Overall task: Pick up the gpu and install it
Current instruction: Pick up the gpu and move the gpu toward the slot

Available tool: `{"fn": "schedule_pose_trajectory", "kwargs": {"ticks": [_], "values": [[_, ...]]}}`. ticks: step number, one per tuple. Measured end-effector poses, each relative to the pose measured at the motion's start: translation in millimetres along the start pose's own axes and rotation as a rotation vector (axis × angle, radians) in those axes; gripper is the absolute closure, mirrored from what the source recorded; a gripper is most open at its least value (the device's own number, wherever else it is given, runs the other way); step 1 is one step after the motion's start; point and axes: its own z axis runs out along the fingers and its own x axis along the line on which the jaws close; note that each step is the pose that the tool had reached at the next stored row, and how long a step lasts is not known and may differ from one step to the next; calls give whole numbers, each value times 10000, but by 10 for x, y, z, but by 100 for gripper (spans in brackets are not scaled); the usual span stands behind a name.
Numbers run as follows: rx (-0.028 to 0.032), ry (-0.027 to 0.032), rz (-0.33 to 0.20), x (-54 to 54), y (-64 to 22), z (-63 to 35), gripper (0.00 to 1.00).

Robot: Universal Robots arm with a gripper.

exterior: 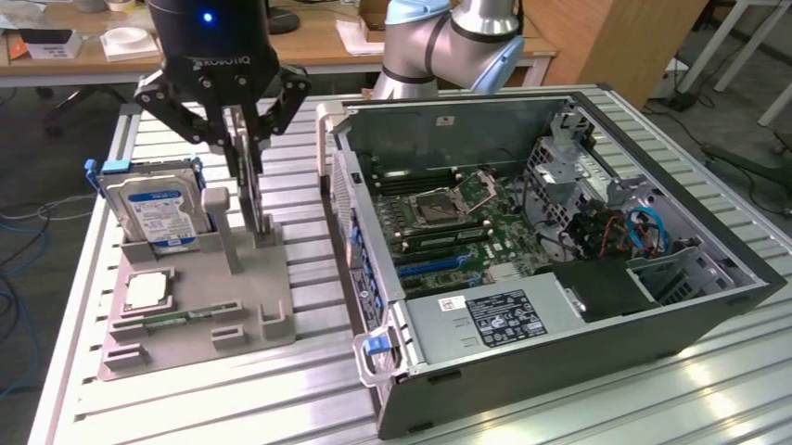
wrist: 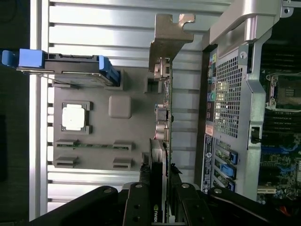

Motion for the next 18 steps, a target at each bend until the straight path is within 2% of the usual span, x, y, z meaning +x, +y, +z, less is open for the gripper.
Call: {"fn": "schedule_pose_trajectory", "kwargs": {"ticks": [18], "values": [[0, 0, 0, -5, 3, -272, 74]]}}
